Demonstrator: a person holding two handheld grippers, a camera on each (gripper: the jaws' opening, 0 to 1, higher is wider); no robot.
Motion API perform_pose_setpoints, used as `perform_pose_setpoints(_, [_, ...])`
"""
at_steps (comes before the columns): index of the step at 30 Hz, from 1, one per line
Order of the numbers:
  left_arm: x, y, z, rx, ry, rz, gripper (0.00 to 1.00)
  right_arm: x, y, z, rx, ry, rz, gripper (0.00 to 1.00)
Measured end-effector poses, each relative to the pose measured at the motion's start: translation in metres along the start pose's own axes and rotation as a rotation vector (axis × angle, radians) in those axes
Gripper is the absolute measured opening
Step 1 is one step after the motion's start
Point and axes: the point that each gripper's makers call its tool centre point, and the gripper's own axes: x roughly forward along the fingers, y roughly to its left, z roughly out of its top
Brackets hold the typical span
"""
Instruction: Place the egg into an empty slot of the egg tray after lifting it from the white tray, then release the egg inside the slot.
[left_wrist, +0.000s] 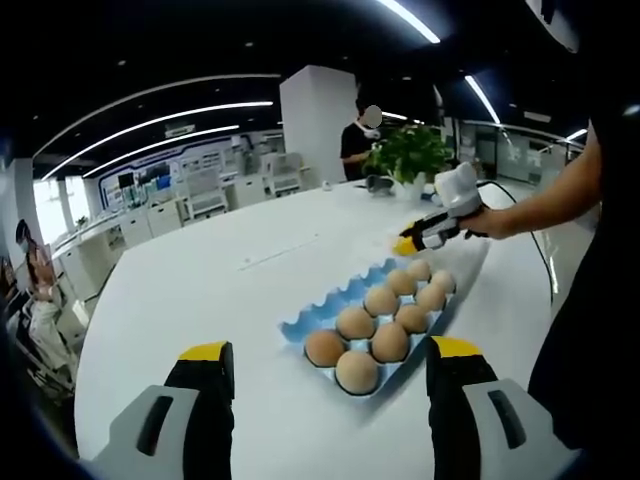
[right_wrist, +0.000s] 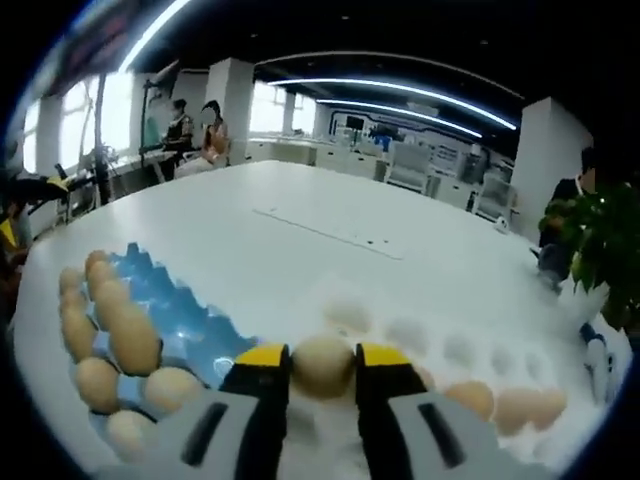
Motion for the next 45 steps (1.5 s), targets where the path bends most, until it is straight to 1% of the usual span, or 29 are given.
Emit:
perform_pose_setpoints(3, [0.0, 0.0, -0.001, -0.001, 0.001, -0.001, 0.8, -0.001, 0.0, 0.0, -0.013, -0.01, 0.0, 0.24])
perform_pose_setpoints(6, [0.0, 0.001, 0.0, -0.002, -0.003, 0.003, 0.8, -0.004, -0.002, 0.001, 0.02, -0.032, 0.006, 0.24])
perform_pose_setpoints(10, [-0.001, 0.002, -0.001, -0.004, -0.001, 0.011, 0.8, -0.011, -0.003, 0.008, 0.025, -0.063, 0.007, 0.23])
perform_pose_setpoints(29, [0.001, 0.003, 0.001, -0.003, -0.007, 0.011, 0.8, -0.026, -0.005, 0.022, 0.05, -0.101, 0.02, 0.23])
perform_pose_setpoints(30, [0.001, 0.003, 0.0, -0.003, -0.006, 0.011, 0.8, -0.028, -0.003, 0.023, 0.064, -0.101, 0.026, 0.23])
perform_pose_setpoints(37, [0.002, 0.003, 0.0, -0.003, -0.007, 0.007, 0.81, -0.03, 0.011, 0.041, 0.045, -0.142, 0.058, 0.23])
perform_pose_setpoints(45, [0.001, 0.007, -0.002, -0.007, -0.008, 0.016, 0.81, -0.023, 0.034, 0.058, 0.031, -0.165, 0.117, 0.23])
